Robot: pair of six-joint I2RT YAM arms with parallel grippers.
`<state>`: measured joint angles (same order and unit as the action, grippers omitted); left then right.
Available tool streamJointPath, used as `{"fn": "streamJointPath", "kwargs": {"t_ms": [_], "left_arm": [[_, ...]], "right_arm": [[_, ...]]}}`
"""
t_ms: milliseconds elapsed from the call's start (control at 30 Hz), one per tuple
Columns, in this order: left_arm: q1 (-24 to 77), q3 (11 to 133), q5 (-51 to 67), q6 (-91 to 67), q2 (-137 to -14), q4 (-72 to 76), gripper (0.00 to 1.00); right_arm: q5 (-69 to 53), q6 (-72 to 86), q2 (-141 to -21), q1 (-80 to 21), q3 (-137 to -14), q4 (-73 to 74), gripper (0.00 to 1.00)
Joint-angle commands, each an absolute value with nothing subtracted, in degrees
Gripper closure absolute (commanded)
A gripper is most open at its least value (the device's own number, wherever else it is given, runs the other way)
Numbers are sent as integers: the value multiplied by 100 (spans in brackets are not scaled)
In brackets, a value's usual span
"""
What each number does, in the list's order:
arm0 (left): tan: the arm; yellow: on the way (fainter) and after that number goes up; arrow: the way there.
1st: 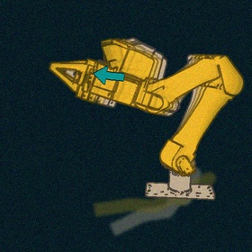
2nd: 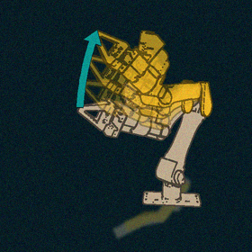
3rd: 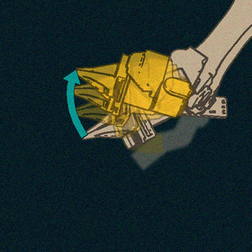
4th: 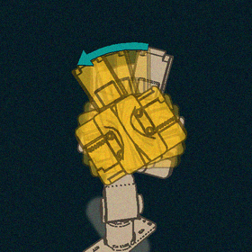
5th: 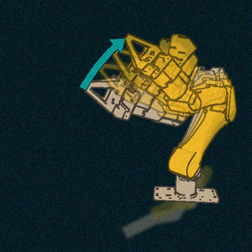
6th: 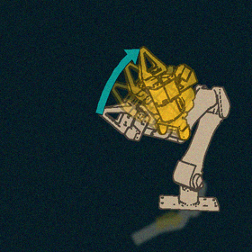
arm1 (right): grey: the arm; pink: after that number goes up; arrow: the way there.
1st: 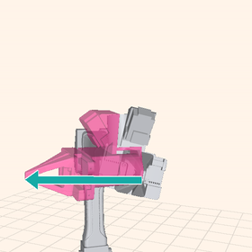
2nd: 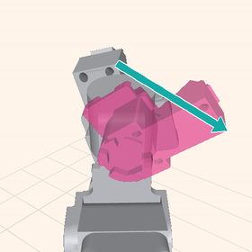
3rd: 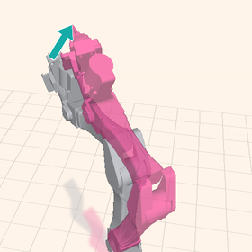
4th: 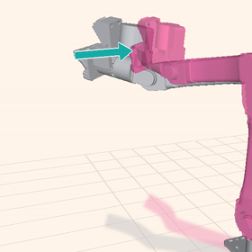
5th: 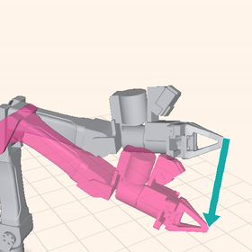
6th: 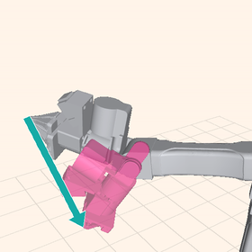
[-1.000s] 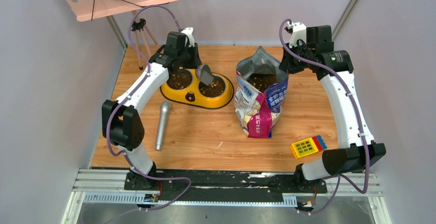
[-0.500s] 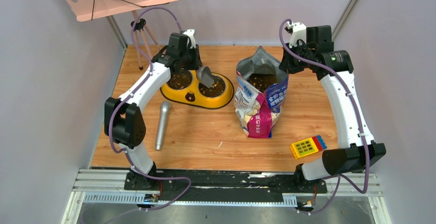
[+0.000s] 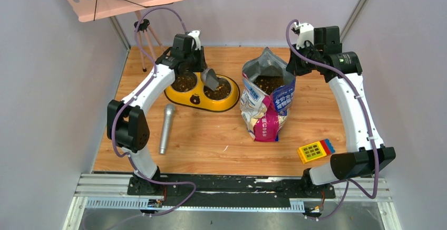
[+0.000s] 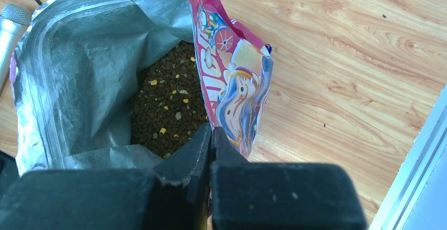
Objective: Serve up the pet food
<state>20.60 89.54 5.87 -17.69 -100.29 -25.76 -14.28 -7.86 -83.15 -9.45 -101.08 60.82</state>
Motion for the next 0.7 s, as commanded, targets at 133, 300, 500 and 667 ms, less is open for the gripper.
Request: {"fn": "streamJointPath", "kwargs": {"t_ms": [133,300,500,667], "left_arm": [[2098,9021,987,-1750,-9596,-2343,100],[2116,8947,1050,-1853,-9488,-2287,100],[2118,8849,1082,-1884,-9519,-2256,100],[2123,8761,1099,-1879,-9618,-2261,100]], "right_arm": [[-1425,-844,-8033,-942,-10133,5670,100],[-1407,-839,-7991,-945,-10112,5673,100],[-1413,-817,-7981,-948,-10132,5674,100],[-1404,-809,-7922,-944,-10093,5681,100]]}}
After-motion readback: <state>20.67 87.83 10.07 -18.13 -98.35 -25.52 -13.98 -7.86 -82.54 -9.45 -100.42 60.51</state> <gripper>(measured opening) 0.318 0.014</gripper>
